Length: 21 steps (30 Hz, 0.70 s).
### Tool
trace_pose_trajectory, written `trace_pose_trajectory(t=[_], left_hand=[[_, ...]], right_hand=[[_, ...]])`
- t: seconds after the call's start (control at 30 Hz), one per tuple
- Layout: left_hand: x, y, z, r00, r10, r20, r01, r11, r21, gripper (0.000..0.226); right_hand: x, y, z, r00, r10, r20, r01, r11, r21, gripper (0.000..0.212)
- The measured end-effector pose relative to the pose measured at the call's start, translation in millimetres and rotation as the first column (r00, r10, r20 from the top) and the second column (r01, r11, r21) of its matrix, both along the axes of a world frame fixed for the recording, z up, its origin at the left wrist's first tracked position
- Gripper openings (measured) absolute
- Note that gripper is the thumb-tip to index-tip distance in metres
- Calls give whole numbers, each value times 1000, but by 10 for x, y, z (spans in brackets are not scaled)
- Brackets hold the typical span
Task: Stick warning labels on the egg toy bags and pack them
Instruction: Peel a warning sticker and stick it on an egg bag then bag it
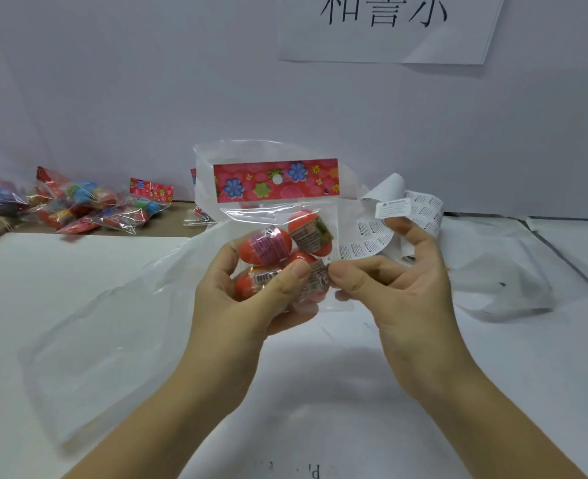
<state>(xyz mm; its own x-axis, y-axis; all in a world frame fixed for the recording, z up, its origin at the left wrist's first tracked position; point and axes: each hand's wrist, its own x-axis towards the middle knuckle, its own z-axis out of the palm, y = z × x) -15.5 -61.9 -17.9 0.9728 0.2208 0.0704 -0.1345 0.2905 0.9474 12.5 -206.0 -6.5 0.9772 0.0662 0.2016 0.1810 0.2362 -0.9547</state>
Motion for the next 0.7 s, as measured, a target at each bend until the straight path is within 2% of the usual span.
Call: trace_pose_trajectory(t=[0.17,0.27,0.37,0.43,0.5,0.53,0.6,0.7], left_hand=[[18,69,20,993,-120,-21,118,989,-92,62],[37,87,6,992,-119,-40,114,987,-110,64],[58,102,8,995,-87,-40,83,992,-99,76],[67,101,5,998,-48,-26,46,996,-80,85],[66,89,-7,1000,-7,-5,7,998,-63,86],[61,79,-15,1000,5,5,-4,998,-58,85],[51,68,-38,1000,19,23,-18,999,-47,84],[35,52,-66,999,10,51,-7,998,-62,78]], right_hand=[[-15,-18,29,998,-24,61,24,1000,-2,66],[-28,-2,22,991,-82,109,85,996,-19,59],[-26,-51,67,981,-134,139,125,989,73,44],[-39,-80,101,998,27,51,-37,980,195,25],[-74,-44,107,967,251,-41,-227,926,303,14],[-102,-19,95,950,304,-72,-268,912,311,12],[-142,38,58,940,317,-127,-272,919,285,6],[-173,87,22,940,275,-200,-217,938,271,9]])
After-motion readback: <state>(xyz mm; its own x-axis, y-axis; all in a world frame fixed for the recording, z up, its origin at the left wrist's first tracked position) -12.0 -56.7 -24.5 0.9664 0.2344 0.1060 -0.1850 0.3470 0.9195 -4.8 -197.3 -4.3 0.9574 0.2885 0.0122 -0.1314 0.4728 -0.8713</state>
